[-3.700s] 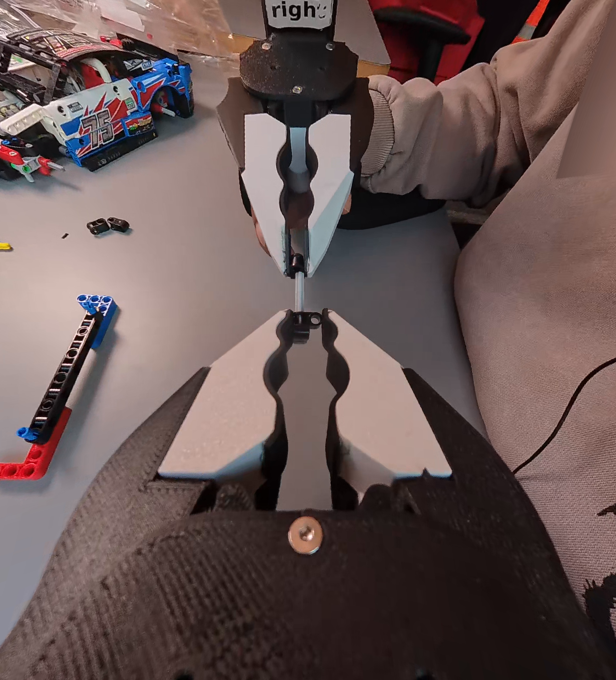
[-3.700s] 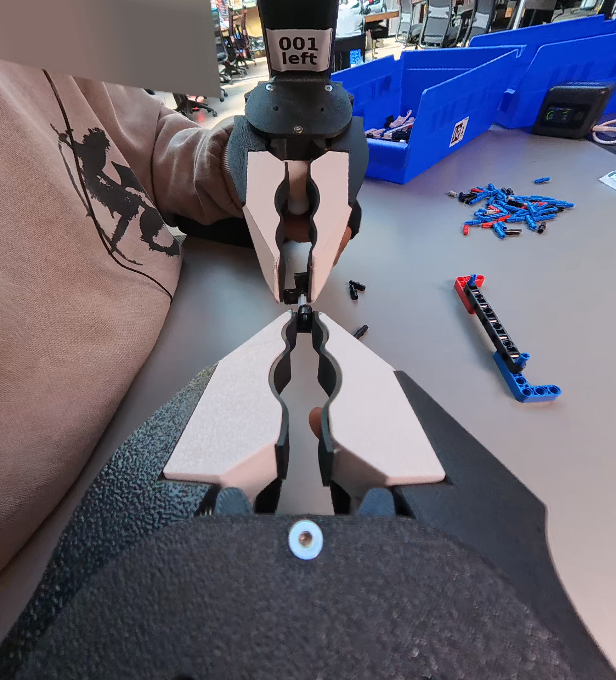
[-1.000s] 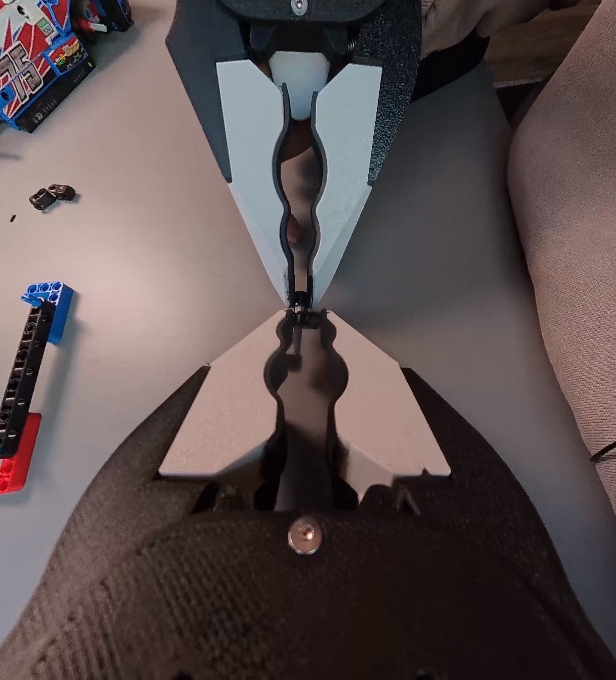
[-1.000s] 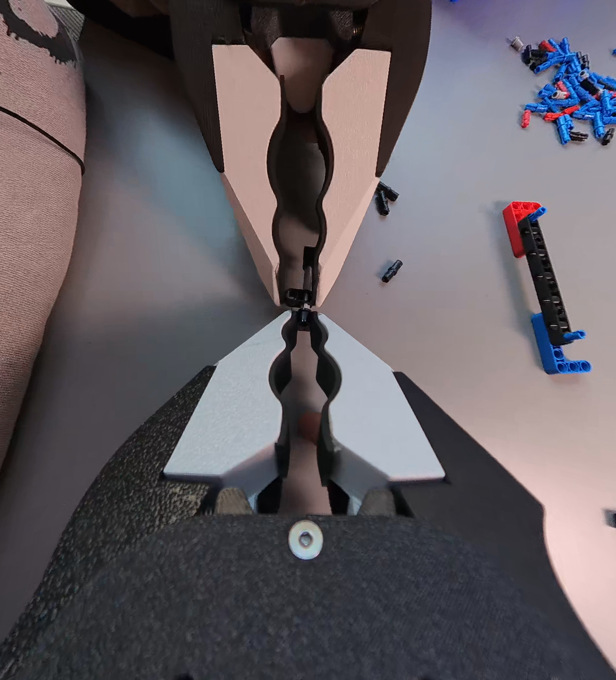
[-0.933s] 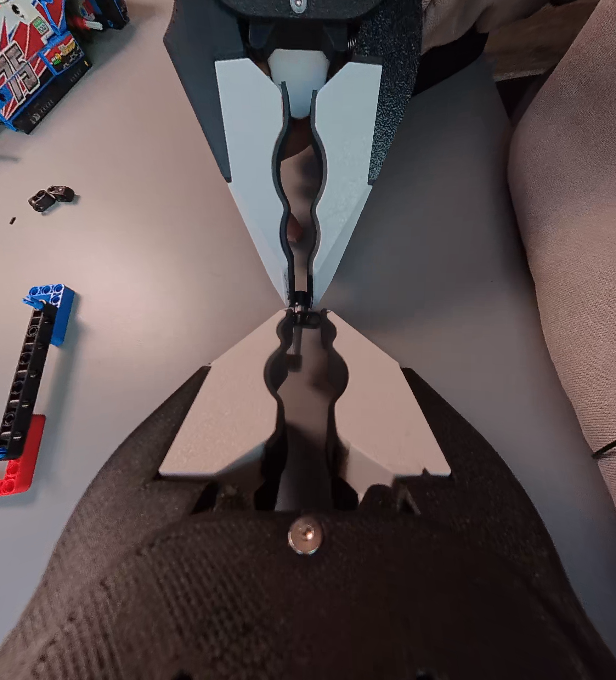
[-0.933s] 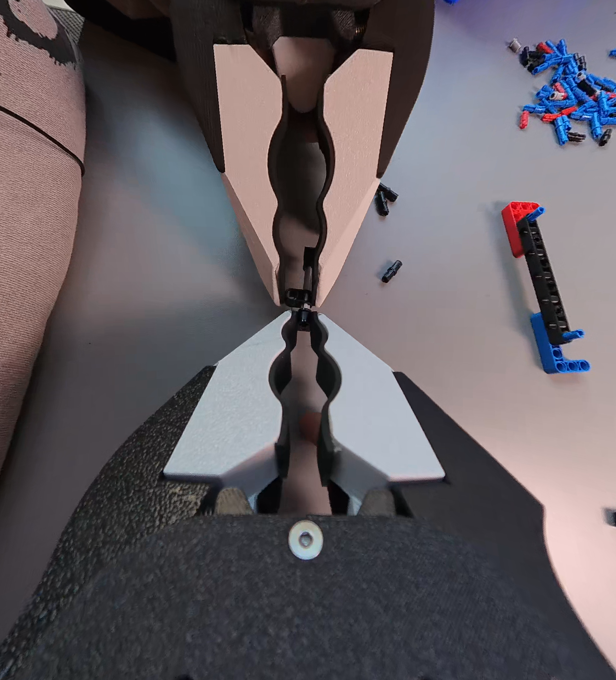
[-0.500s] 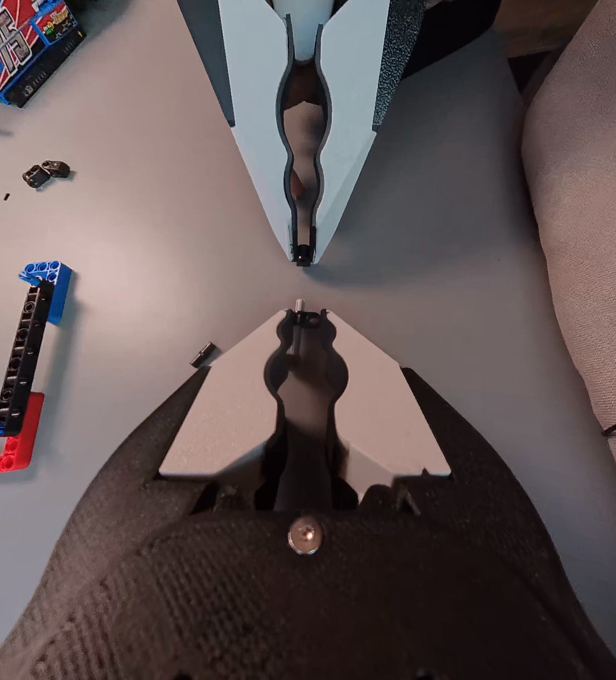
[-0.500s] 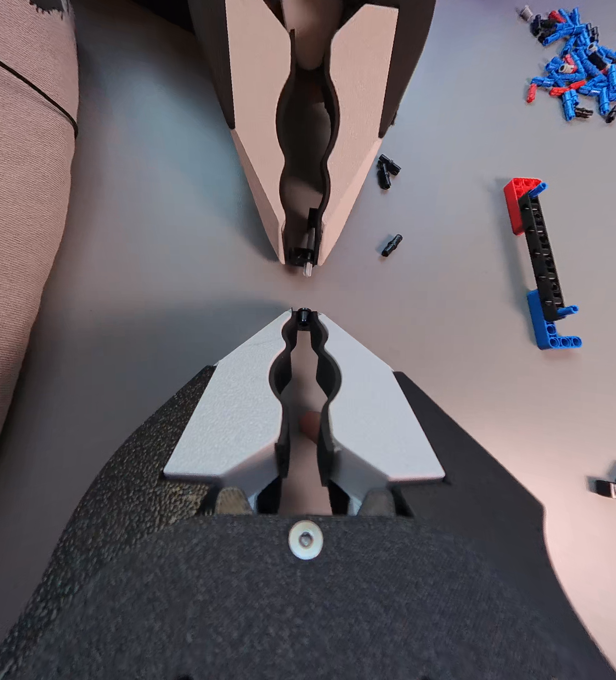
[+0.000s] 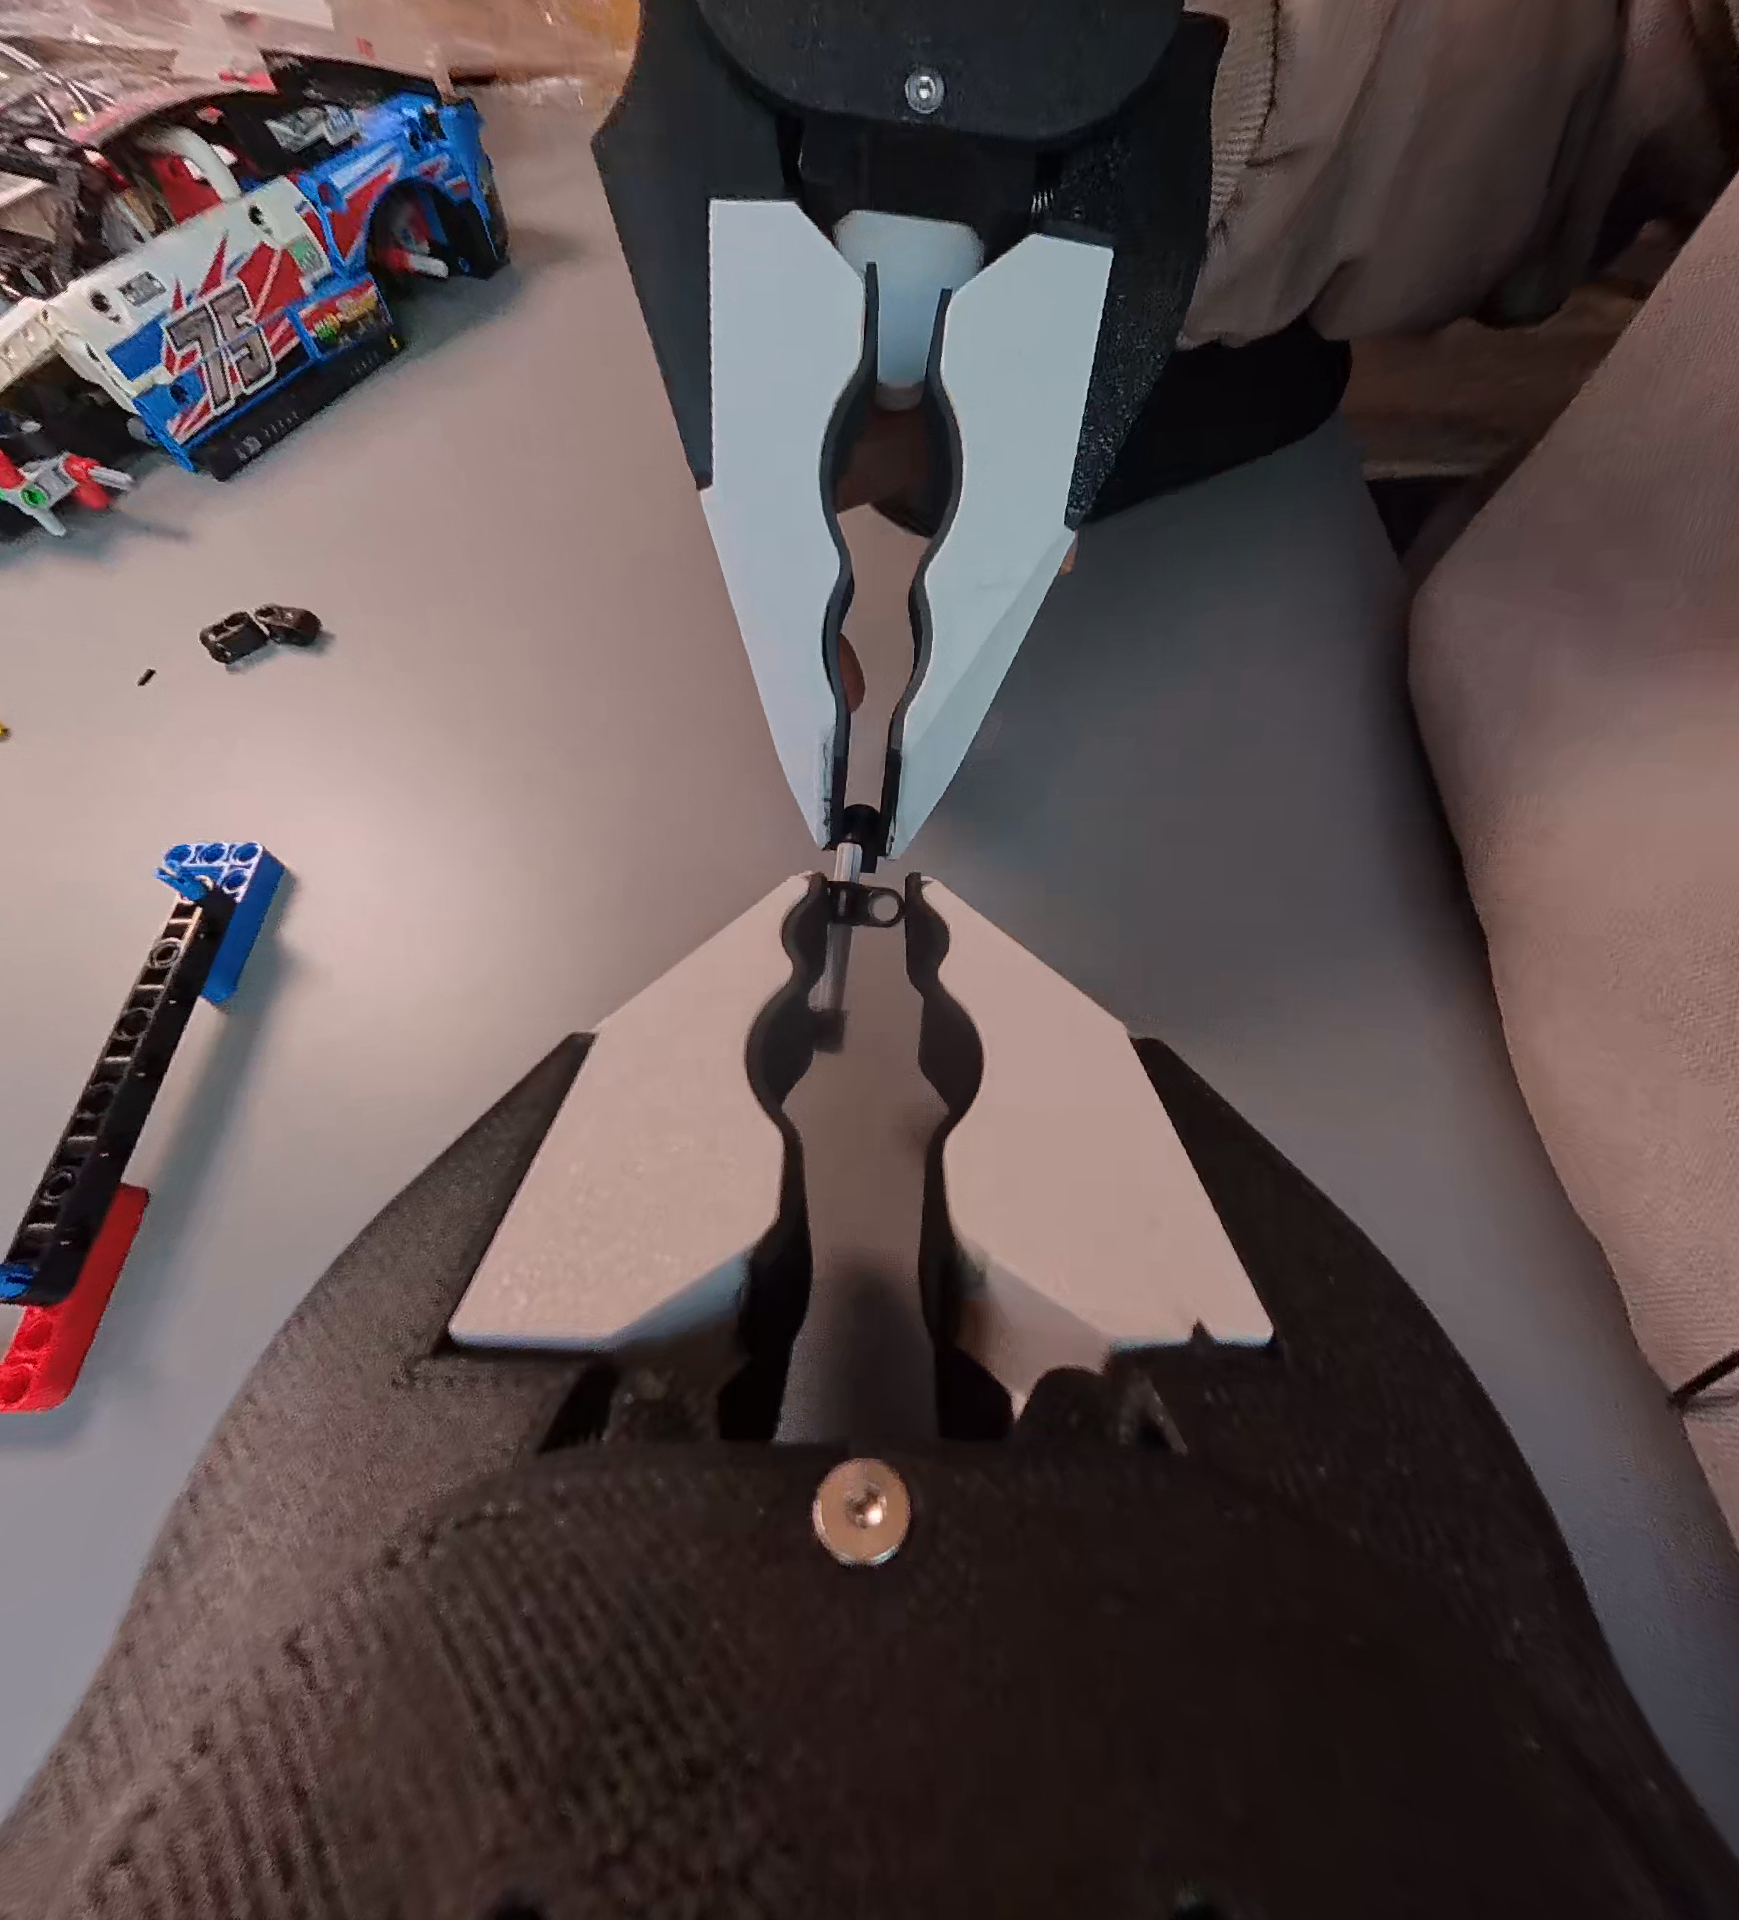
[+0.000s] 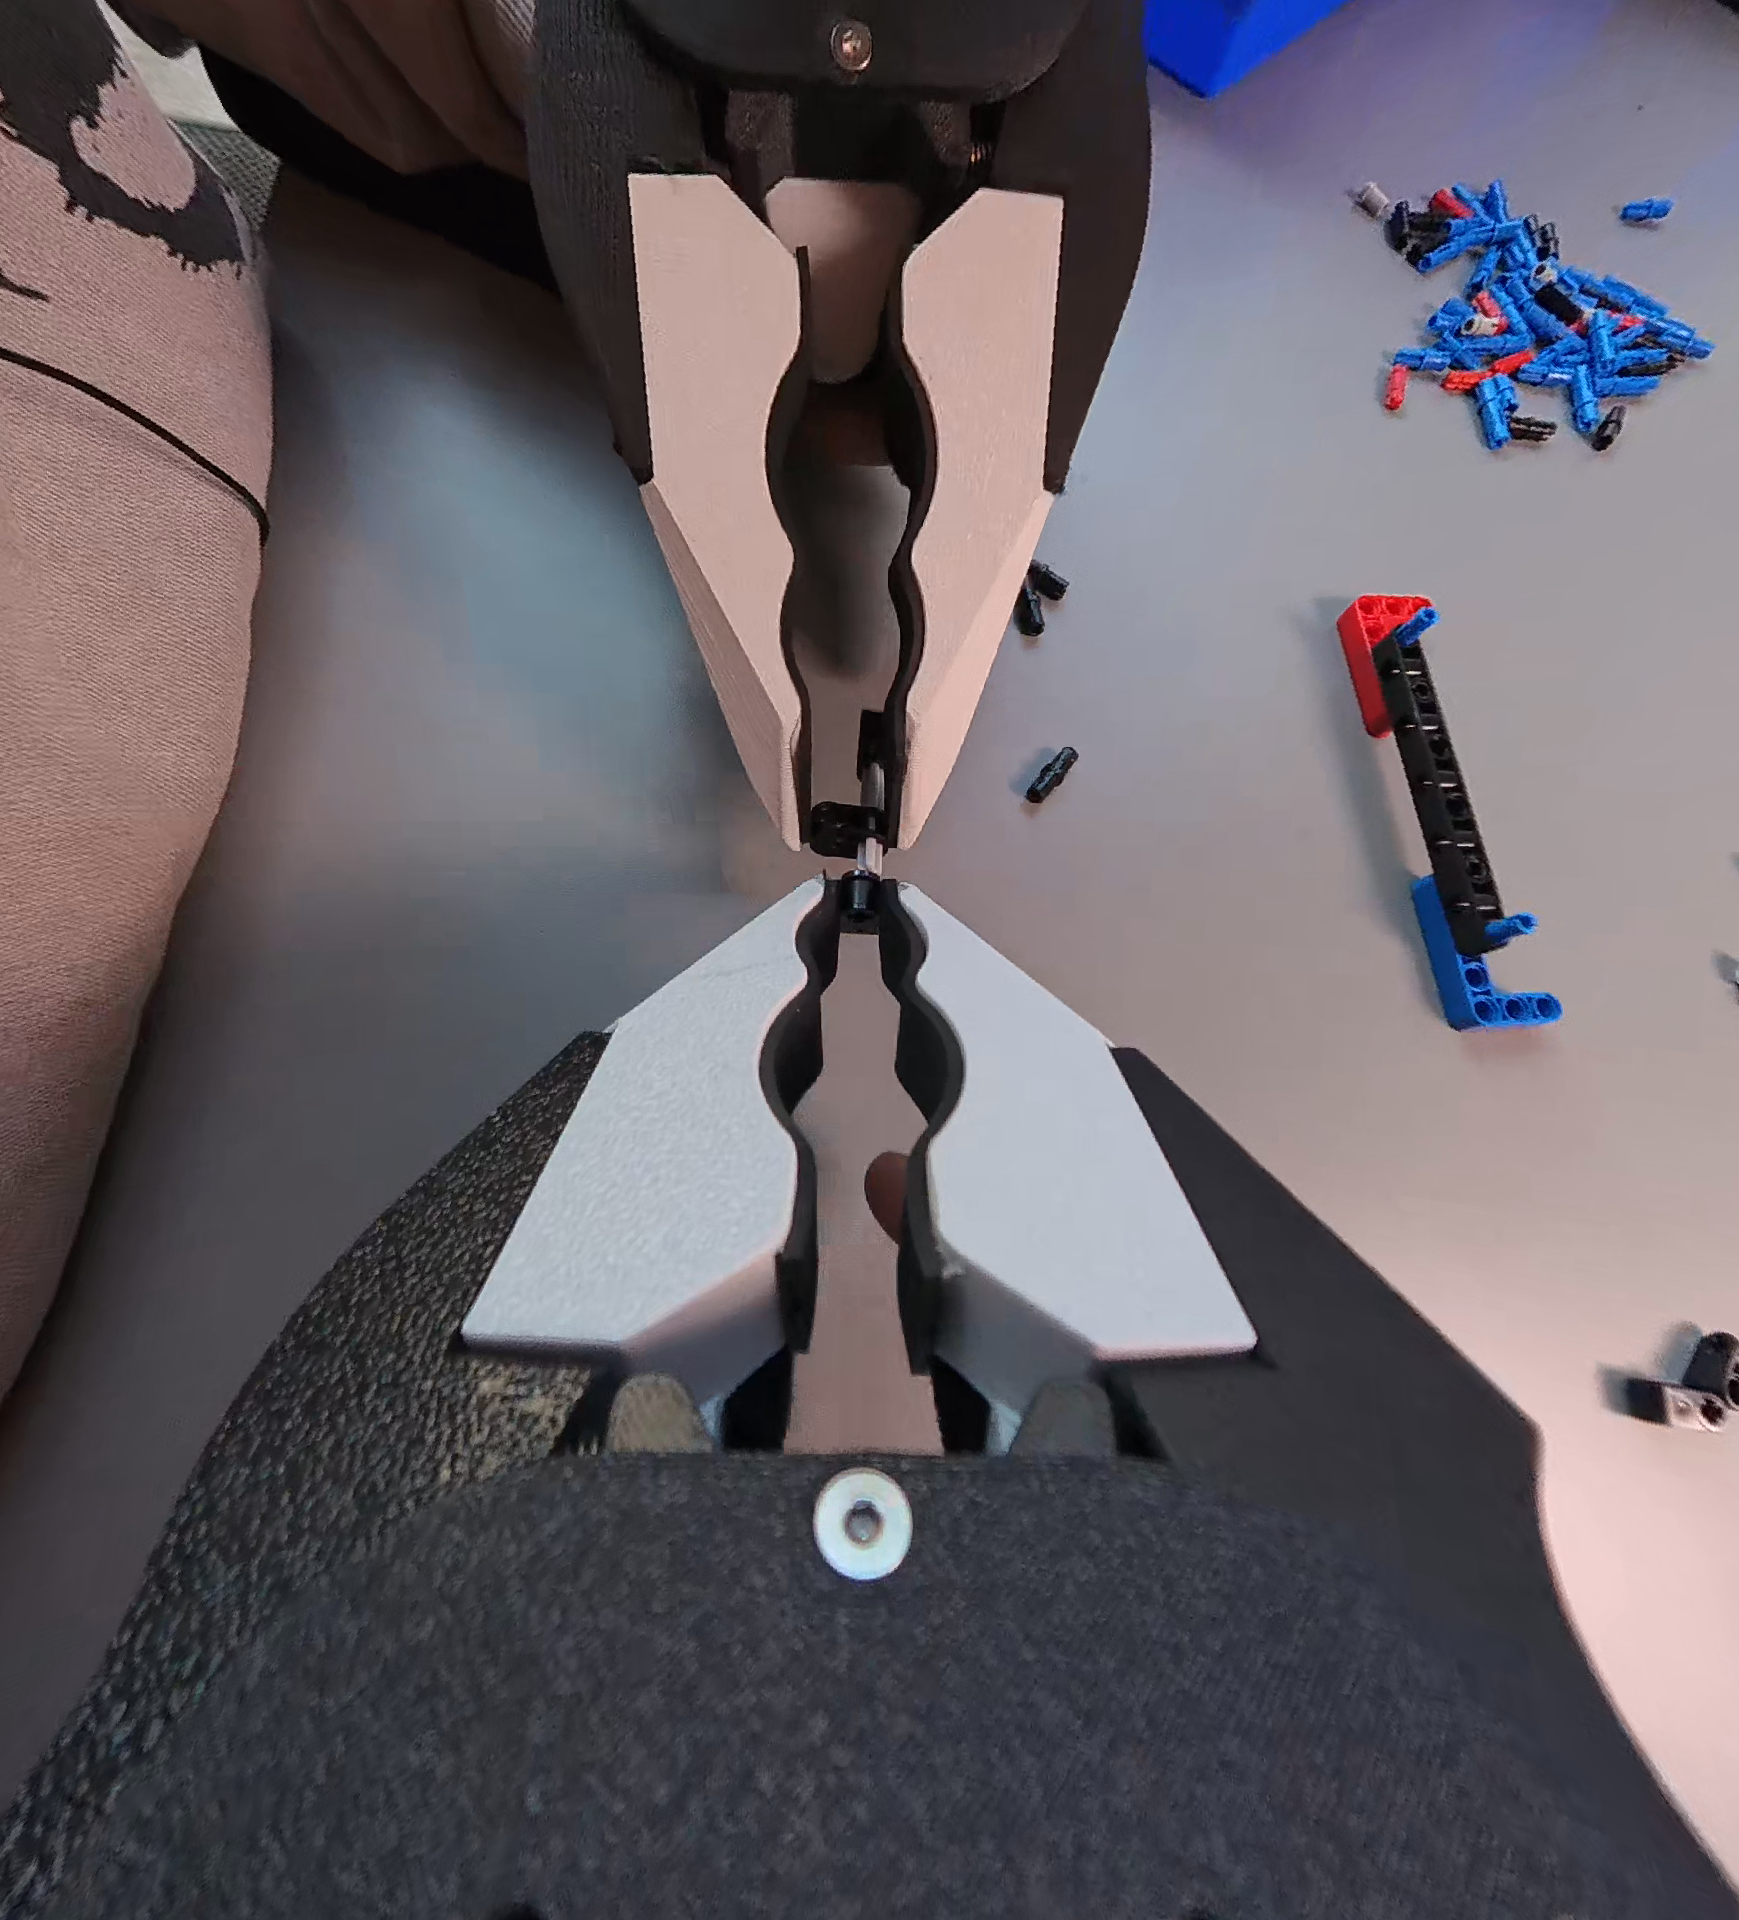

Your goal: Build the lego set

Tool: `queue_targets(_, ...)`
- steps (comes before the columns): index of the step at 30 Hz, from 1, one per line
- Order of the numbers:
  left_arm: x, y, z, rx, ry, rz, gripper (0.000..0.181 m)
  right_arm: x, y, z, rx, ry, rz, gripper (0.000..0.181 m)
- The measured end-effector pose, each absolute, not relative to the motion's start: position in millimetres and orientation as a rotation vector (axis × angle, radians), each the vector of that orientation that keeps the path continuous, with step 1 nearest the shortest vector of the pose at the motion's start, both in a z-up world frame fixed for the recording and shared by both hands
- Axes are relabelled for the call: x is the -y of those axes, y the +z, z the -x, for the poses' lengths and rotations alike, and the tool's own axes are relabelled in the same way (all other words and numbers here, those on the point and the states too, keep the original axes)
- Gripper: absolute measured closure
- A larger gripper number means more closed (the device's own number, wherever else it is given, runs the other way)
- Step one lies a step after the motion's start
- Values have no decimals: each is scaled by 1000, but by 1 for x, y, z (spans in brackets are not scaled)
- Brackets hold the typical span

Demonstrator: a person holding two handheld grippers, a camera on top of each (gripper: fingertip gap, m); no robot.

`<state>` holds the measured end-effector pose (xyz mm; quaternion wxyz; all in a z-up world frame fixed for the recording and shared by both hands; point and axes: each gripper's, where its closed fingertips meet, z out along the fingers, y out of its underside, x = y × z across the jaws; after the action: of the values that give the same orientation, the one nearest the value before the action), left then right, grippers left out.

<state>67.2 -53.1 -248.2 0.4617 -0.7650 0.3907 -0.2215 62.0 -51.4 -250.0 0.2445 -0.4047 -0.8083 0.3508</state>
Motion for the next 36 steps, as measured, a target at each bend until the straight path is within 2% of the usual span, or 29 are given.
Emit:
queue_targets(5, 40, -235, -81, -878, -628, 1832, 168, 45, -224, -68, 2238, 970, 1113, 176)
queue_targets(12, 38, -252, -83, -935, -566, 1926, 169, 45, -243, -73, 2273, 966, 1181, 176)
queue_targets(36, 12, -253, -42, -721, -874, 2074, 171, 17, -244, -43, 2181, 957, 1236, 176)
